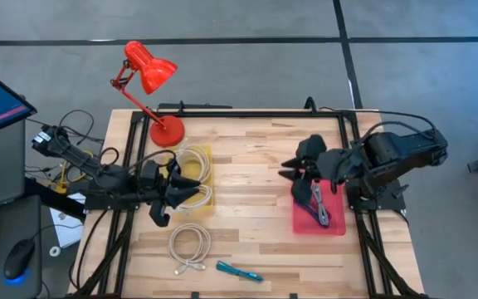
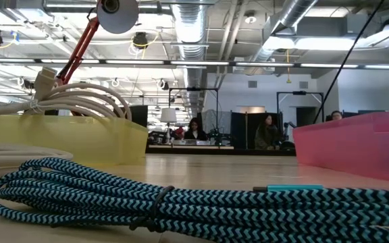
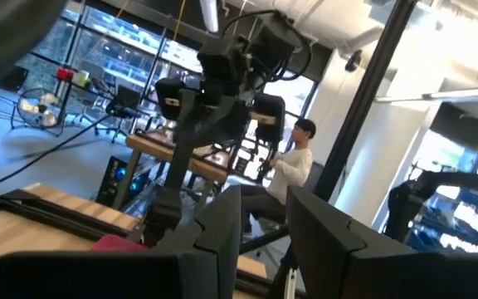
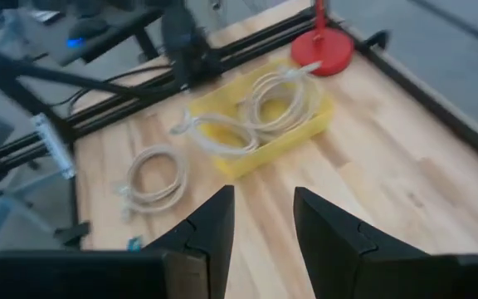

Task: Pick & Place USB Port
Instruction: Put the black and blue charger cable into the pink bin

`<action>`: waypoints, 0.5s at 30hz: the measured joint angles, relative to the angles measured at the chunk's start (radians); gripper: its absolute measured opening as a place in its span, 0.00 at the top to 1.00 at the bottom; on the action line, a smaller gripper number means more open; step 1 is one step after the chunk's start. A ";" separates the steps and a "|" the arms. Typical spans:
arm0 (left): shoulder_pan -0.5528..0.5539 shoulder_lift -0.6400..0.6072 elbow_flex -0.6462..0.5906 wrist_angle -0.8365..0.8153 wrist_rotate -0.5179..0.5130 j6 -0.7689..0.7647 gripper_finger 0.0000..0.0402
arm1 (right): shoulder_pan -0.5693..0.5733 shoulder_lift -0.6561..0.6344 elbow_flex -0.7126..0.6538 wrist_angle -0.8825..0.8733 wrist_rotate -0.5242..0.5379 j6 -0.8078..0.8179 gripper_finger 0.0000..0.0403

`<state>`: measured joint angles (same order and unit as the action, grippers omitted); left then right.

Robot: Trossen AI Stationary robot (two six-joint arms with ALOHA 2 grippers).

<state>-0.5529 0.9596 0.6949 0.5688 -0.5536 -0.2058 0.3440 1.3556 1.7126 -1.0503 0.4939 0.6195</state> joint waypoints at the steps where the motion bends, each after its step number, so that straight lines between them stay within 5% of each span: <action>1: -0.004 0.000 0.000 -0.012 0.000 0.000 0.75 | 0.011 0.013 0.001 0.003 -0.005 0.009 0.71; 15: -0.098 0.004 0.000 -0.162 -0.076 -0.010 0.75 | 0.075 0.220 0.000 -0.050 -0.133 0.055 0.71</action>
<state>-0.6505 0.9640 0.6945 0.4064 -0.6296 -0.2153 0.4194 1.5757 1.7126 -1.1002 0.3607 0.6746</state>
